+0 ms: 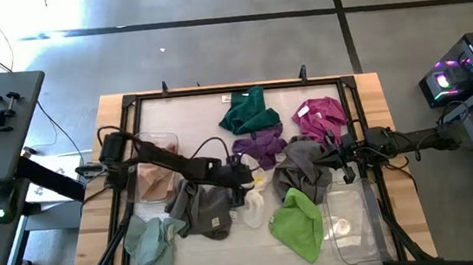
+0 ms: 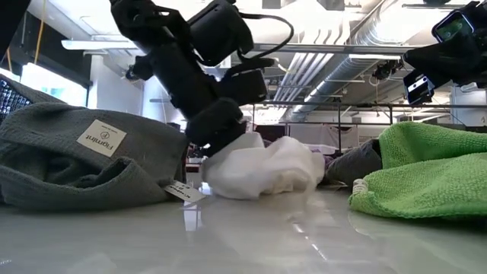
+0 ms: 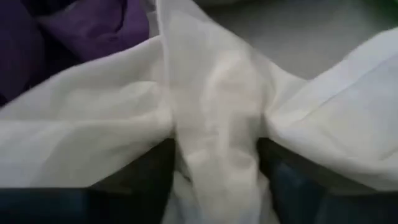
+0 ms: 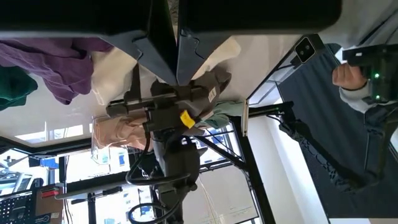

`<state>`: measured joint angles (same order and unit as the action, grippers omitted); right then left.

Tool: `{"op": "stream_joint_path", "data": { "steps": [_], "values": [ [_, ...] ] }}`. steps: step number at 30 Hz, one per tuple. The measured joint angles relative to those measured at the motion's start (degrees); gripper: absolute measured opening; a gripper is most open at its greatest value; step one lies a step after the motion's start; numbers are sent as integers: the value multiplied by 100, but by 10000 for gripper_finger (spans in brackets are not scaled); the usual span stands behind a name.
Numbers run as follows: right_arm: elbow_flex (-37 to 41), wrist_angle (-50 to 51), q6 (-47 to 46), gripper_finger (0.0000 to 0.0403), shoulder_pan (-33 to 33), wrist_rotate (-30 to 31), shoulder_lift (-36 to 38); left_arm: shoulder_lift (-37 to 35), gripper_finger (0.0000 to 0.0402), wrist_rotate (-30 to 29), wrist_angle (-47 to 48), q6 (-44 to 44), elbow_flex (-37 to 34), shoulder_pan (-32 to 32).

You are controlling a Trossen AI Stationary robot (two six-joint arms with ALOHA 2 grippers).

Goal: Sort towels by color in basket
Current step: Put the white towel into the left transparent bin

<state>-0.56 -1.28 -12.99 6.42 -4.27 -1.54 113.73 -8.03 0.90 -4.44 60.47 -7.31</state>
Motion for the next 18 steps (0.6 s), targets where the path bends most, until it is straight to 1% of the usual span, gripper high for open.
{"op": "stream_joint_path", "data": {
  "steps": [2, 6, 7, 8, 10, 13, 15, 18],
  "values": [
    [0, 0, 2, 1, 0, 0, 0, 90, 161, -18, -81, 52, 4, 16],
    [0, 0, 1, 1, 1, 0, 0, 109, 44, -53, -54, 200, 0, 70],
    [-1, 0, 1, 1, 0, 0, 0, 32, 25, -58, -11, 195, -2, 67],
    [0, 0, 2, 1, 0, 0, 0, -42, 16, -78, 40, 186, -13, 55],
    [0, 0, 2, 1, 0, 0, 0, -272, 22, -182, 189, 183, -54, -12],
    [0, 0, 0, 1, 0, 0, 0, -841, 28, -590, 459, 187, -52, -204],
    [0, 0, 1, 1, 0, 0, 0, -1372, 22, -991, 728, 174, 109, -398],
    [0, 0, 0, 1, 0, 0, 0, -2019, 9, -1743, 1228, 214, 353, -752]
  ]
}}
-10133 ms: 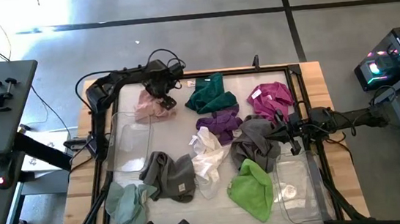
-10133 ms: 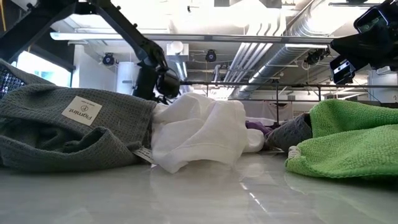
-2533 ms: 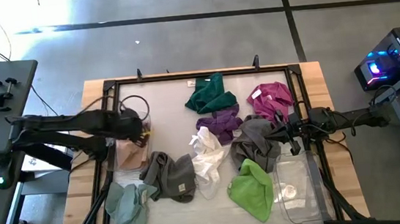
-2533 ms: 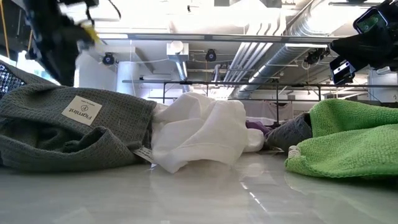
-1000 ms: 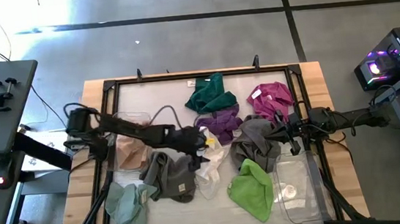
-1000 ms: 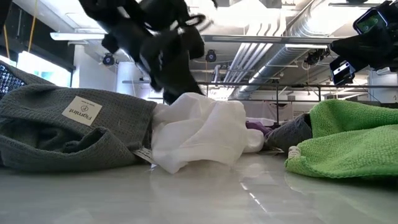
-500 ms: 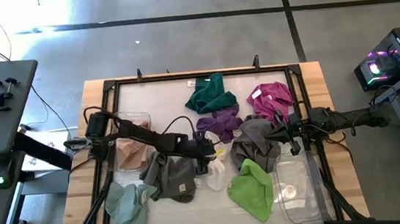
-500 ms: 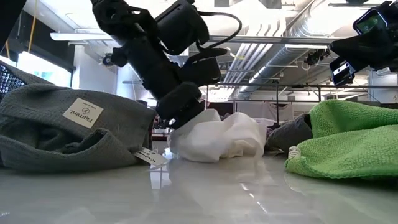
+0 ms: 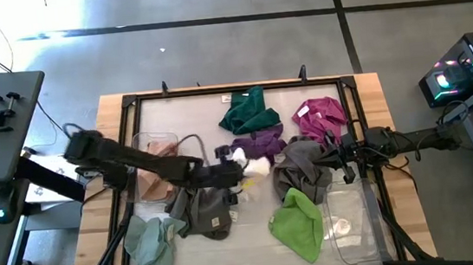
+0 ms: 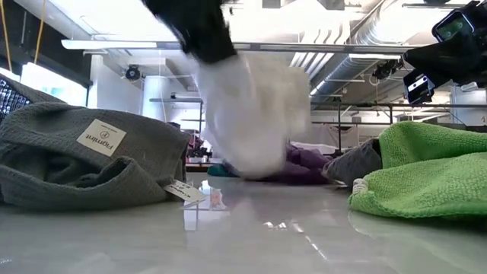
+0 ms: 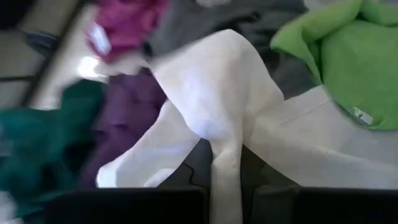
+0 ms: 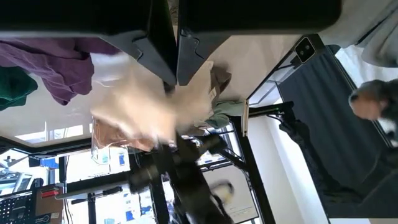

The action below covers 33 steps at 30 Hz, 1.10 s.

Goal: Sort towels by color in basket
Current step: Put the white towel into the left transparent bin

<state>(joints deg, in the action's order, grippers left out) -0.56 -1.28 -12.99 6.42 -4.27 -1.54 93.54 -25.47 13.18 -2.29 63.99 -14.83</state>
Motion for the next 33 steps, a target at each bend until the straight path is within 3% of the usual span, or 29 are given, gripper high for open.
{"op": "stream_joint_path", "data": {
  "steps": [4, 9, 13, 20, 23, 27, 33],
  "values": [
    [0, 0, 2, 1, 0, 0, 0, -811, 8, -921, 716, -121, 301, -452],
    [0, 0, 2, 1, 0, 0, 0, -1609, 9, -2324, 2306, -1167, 561, -910],
    [0, 0, 0, 1, 0, 0, 0, -2045, 9, -2804, 3822, -2113, 598, -1063],
    [0, 0, 0, 1, 0, 0, 0, -2382, 8, -2665, 6665, -3982, 596, -822],
    [0, 0, 0, 1, 0, 0, 0, -2407, 8, -2035, 7642, -4489, 595, -699],
    [-1, 0, 0, 1, 0, 0, 0, -2488, 8, -1046, 7503, -4116, 590, -606],
    [0, 0, 0, 1, -2, 0, 4, -2233, 8, -8, 7668, -3973, 704, -727]
  ]
}}
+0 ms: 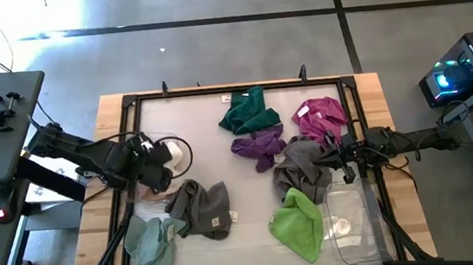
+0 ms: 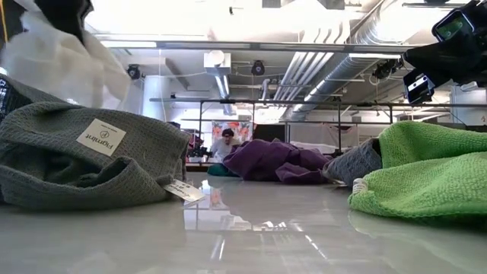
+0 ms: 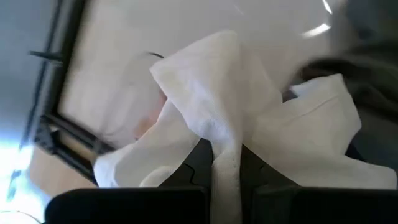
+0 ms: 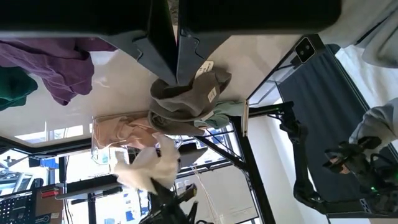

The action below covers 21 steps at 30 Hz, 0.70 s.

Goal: Sort towels by color in basket
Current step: Put the white towel into the left transparent bin

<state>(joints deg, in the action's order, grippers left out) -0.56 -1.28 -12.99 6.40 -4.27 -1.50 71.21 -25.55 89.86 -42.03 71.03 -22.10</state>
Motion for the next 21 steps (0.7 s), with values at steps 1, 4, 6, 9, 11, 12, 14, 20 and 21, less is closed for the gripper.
{"op": "stream_joint_path", "data": {
  "steps": [1, 4, 6, 9, 11, 12, 14, 20, 21],
  "values": [
    [0, 0, 0, 1, 1, 0, -5, 31, 8, 132, 10, 12, 7, -33],
    [0, 0, 1, 1, 0, 0, -1, 153, 8, 540, 7, 14, 6, -107],
    [0, 0, 0, 1, 2, 0, -2, 197, 8, 677, 3, -32, 6, -170],
    [-1, 0, 1, 1, 0, 0, -3, 209, 8, 761, 15, -126, 6, -197],
    [0, 0, 1, 1, 2, 0, -2, 213, 8, 798, 16, -128, 6, -197],
    [0, 0, 2, 1, 1, 0, -2, 213, 8, 817, 16, -124, 6, -197],
    [0, 0, 2, 1, 2, 0, -2, 213, 8, 845, 16, -49, 6, -197],
    [0, 0, 1, 1, 2, 0, -2, 211, 8, 578, 6, 769, -105, -181],
    [0, 0, 2, 1, 2, 0, -2, 211, 8, 578, 18, 932, -171, -158]
  ]
}}
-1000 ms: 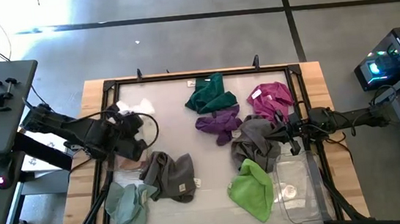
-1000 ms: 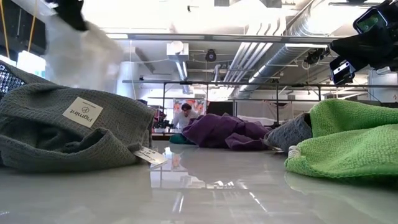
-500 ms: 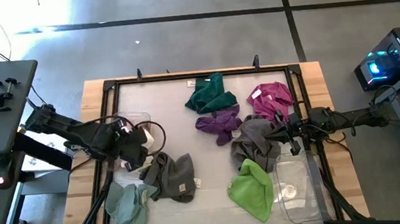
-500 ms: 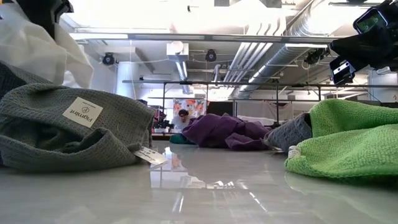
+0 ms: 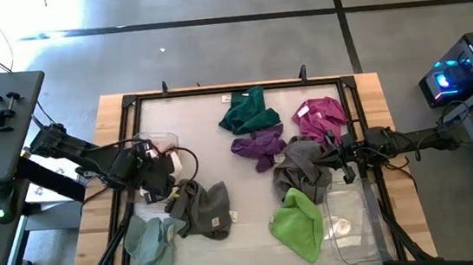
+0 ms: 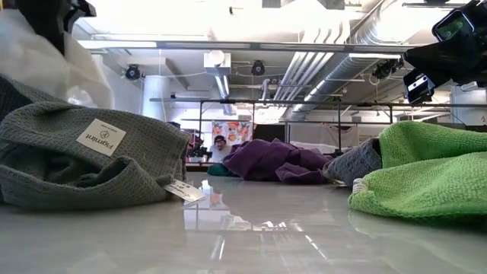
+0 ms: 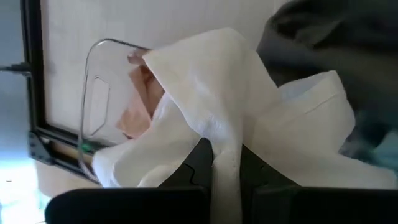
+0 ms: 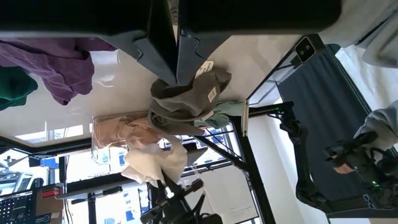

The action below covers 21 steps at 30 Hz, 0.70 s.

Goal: Sort towels by color in basket
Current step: Put the white towel into the left transparent bin

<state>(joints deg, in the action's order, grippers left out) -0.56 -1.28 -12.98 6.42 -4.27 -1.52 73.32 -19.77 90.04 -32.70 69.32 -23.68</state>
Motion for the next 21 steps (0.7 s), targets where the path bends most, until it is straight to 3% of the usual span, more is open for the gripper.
{"op": "stream_joint_path", "data": {
  "steps": [7, 12, 17, 21],
  "values": [
    [0, -1, -1, 1, 0, 0, 0, -2, 8, -169, -2, 825, -954, 153],
    [-1, 0, -2, 1, 0, 0, 0, -8, 24, -178, -227, 73, -1755, 209],
    [0, 0, 0, 1, 0, 0, 0, -24, 70, 367, -1442, -26, -2190, 241],
    [0, -2, -1, 1, 0, 0, 0, -24, 123, 415, -1838, -9, -2244, 366]
  ]
}}
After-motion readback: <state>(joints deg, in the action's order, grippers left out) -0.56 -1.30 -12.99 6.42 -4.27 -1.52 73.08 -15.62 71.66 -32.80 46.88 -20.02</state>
